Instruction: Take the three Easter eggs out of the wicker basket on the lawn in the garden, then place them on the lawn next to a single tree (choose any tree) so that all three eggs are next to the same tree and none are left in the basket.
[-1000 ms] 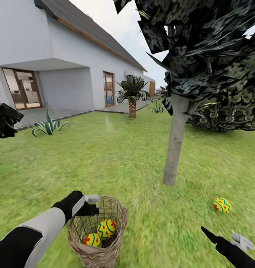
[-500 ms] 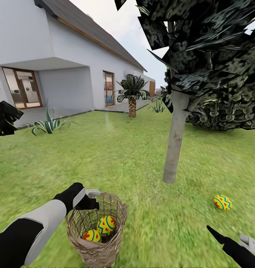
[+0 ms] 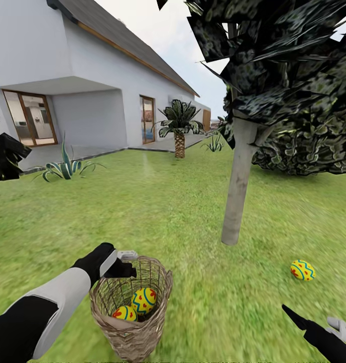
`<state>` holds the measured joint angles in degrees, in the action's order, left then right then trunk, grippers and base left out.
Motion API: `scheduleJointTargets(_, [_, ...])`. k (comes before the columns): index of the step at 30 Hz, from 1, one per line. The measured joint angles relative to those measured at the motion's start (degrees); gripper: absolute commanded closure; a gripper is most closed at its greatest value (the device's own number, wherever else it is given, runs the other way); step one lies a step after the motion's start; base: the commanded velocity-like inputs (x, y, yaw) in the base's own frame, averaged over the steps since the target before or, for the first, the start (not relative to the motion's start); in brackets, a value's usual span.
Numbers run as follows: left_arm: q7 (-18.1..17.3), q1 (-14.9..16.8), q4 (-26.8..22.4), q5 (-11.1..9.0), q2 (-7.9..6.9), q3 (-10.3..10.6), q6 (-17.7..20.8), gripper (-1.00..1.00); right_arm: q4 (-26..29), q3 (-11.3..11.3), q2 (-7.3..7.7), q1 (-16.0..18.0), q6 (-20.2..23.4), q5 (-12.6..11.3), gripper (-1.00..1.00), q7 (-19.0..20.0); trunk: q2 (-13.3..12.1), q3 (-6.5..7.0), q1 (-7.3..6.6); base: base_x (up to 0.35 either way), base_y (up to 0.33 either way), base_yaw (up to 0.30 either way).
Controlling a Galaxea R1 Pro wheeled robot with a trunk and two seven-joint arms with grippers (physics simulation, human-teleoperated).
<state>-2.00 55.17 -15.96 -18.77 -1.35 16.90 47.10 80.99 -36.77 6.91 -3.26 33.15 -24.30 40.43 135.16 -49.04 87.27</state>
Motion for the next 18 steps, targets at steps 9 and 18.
scheduleJointTargets(9, [0.01,0.0,-0.12,-0.01,0.0,0.0,-0.19,-1.0,0.0,-0.02,0.02,0.01,-0.01,0.01,-1.0,0.08,3.61,-1.62,1.98,0.0,0.0,0.0])
scheduleJointTargets(18, [-0.06,-0.03,-0.15,-0.01,0.0,0.04,-0.43,-1.0,0.0,-0.02,0.02,0.01,-0.01,0.01,-1.0,0.06,7.22,-3.23,3.96,0.0,0.0,0.0])
